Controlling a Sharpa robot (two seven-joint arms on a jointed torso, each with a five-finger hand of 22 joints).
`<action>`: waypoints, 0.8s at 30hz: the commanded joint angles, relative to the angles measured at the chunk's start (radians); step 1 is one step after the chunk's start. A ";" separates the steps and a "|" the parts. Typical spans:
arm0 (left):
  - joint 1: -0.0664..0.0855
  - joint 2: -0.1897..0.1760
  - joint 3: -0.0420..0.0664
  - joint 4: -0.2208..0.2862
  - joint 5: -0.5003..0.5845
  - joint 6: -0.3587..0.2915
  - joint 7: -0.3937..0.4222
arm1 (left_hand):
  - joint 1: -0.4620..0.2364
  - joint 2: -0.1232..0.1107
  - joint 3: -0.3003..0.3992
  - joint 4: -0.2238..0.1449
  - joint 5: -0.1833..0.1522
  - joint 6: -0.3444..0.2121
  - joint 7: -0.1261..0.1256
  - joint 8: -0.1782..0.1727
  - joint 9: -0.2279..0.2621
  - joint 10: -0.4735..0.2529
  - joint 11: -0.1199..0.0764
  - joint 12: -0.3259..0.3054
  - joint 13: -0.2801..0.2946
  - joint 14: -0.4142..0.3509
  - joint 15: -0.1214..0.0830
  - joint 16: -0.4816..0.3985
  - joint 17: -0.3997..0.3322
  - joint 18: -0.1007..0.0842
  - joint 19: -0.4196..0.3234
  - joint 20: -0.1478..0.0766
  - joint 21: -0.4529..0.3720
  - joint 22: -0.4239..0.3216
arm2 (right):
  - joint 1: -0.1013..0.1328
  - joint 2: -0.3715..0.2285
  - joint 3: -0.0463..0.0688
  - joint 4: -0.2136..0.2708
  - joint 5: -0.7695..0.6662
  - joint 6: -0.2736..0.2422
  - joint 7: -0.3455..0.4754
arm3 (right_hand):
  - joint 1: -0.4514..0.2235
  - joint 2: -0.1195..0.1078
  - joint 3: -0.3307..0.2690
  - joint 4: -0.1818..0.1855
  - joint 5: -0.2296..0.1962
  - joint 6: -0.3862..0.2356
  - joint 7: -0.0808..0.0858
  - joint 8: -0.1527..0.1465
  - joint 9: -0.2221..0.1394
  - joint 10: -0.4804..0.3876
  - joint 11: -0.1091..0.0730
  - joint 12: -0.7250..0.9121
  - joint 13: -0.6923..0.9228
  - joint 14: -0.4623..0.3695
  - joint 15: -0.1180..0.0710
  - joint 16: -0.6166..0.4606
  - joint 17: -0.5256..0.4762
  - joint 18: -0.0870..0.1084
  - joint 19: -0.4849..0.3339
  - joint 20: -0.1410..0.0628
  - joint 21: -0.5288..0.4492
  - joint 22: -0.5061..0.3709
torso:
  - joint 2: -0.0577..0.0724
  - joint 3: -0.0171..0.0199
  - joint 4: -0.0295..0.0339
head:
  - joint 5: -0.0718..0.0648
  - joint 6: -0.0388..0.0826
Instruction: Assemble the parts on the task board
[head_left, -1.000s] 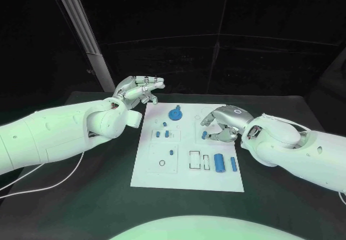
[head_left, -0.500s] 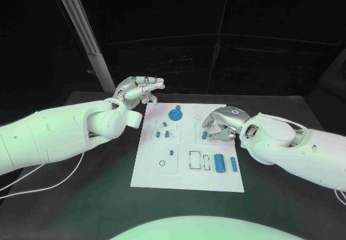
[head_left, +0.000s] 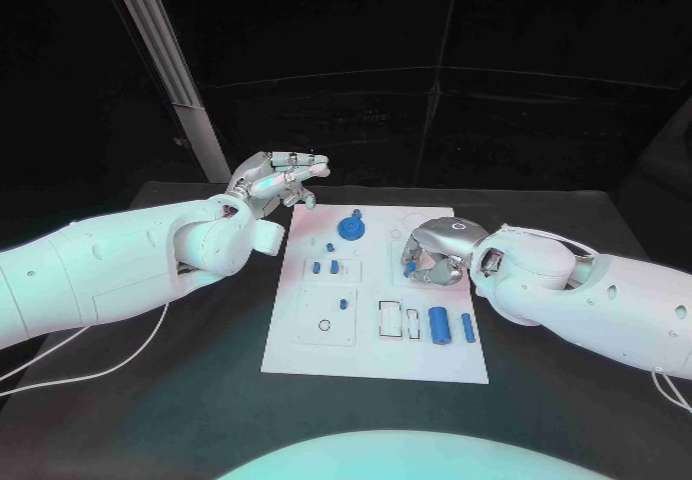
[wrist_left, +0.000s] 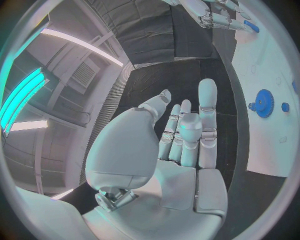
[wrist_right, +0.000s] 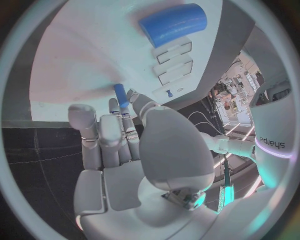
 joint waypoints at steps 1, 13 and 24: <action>0.002 0.001 0.001 0.000 0.002 0.013 0.001 | 0.010 0.004 -0.003 -0.006 0.003 -0.006 0.000 0.005 -0.001 -0.006 0.000 0.006 -0.001 0.004 0.002 0.006 0.001 0.004 0.006 0.000 0.006 0.001 | 0.002 0.004 0.001 -0.005 -0.010 0.030 0.008 | 0.005 0.004 0.013 0.000 -0.008 0.013 -0.001 0.003 0.001 0.013 0.000 -0.009 -0.001 0.023 -0.009 0.009 0.004 -0.014 0.007 -0.003 0.005 0.005 | 0.000 0.0000 -0.0011 | 0.001 -0.002; 0.002 0.000 0.001 0.000 0.002 0.014 0.000 | 0.010 0.004 -0.003 -0.006 0.003 -0.006 0.000 0.005 -0.001 -0.006 0.000 0.006 -0.001 0.004 0.002 0.006 0.001 0.004 0.006 0.000 0.006 0.001 | 0.002 0.018 0.001 -0.020 -0.046 -0.031 -0.017 | 0.052 0.034 0.113 -0.032 -0.072 0.052 -0.009 0.007 0.004 0.062 -0.011 -0.019 0.003 0.023 -0.020 0.023 0.014 -0.017 0.015 -0.013 0.023 0.028 | -0.001 0.0001 -0.0007 | 0.000 -0.005; 0.002 -0.005 0.001 0.001 0.002 0.014 -0.002 | 0.010 0.004 -0.003 -0.006 0.003 -0.006 0.000 0.005 -0.001 -0.006 0.000 0.006 -0.001 0.004 0.002 0.006 0.001 0.004 0.006 0.000 0.006 0.001 | 0.002 -0.025 0.001 0.052 -0.012 -0.123 -0.011 | 0.059 0.027 0.153 -0.055 -0.077 0.075 -0.014 0.012 0.008 0.093 -0.018 -0.016 0.009 0.023 -0.026 0.029 0.019 -0.025 0.031 -0.021 0.053 0.077 | -0.002 -0.0008 -0.0008 | 0.000 -0.004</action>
